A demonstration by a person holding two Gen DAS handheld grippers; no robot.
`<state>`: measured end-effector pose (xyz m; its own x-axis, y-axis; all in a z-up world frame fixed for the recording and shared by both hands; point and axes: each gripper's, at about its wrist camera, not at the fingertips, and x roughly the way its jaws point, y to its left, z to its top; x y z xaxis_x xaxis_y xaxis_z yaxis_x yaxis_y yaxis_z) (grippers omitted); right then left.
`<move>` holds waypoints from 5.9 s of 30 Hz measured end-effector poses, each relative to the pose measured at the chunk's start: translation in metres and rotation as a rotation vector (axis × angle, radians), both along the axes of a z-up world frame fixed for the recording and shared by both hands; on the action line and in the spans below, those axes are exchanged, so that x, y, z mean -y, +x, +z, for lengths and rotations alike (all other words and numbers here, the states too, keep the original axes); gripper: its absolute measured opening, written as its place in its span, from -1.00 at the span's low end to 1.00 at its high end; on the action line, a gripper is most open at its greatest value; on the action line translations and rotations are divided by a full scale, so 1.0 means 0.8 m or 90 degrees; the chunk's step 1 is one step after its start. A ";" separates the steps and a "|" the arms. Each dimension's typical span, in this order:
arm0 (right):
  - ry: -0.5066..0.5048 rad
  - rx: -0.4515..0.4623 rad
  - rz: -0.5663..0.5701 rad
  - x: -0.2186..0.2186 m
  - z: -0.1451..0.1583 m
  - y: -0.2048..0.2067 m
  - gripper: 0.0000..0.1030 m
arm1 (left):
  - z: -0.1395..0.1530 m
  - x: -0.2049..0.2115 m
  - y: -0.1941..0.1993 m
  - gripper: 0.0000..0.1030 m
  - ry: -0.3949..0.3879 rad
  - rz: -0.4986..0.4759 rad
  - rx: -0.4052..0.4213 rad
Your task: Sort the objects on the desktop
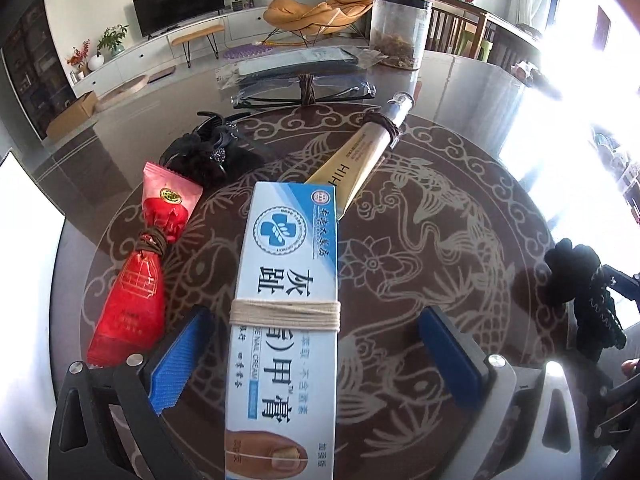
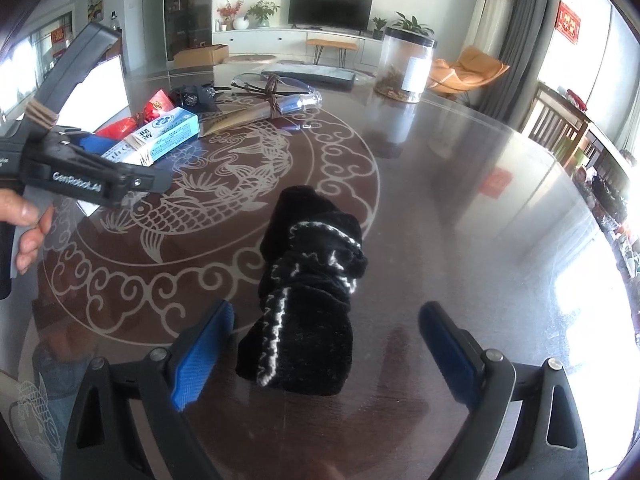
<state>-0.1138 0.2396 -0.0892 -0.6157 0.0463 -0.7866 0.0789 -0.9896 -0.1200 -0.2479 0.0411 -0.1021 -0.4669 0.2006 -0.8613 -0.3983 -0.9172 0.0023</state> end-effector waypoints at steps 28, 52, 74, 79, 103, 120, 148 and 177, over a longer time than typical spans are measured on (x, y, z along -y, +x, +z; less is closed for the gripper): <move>0.018 -0.005 -0.004 0.003 0.000 0.001 0.84 | -0.003 0.078 0.140 1.00 0.013 0.141 -0.049; 0.006 0.000 -0.008 0.001 -0.001 -0.001 0.87 | -0.004 0.080 0.109 1.00 0.019 0.098 -0.049; 0.025 -0.005 -0.010 0.004 0.000 0.000 0.90 | -0.004 0.080 0.108 1.00 0.019 0.098 -0.049; 0.023 -0.005 -0.010 0.004 0.000 -0.001 0.90 | -0.004 0.080 0.108 1.00 0.019 0.098 -0.049; 0.018 -0.002 -0.011 0.002 0.000 -0.002 0.91 | -0.004 0.080 0.108 1.00 0.019 0.098 -0.050; 0.015 -0.001 -0.013 0.002 0.000 -0.003 0.91 | -0.004 0.080 0.108 1.00 0.019 0.098 -0.050; 0.012 0.000 -0.014 0.002 -0.001 -0.003 0.91 | -0.004 0.080 0.107 1.00 0.019 0.098 -0.050; -0.023 0.016 -0.020 -0.005 -0.004 -0.008 0.93 | -0.004 0.080 0.107 1.00 0.019 0.098 -0.050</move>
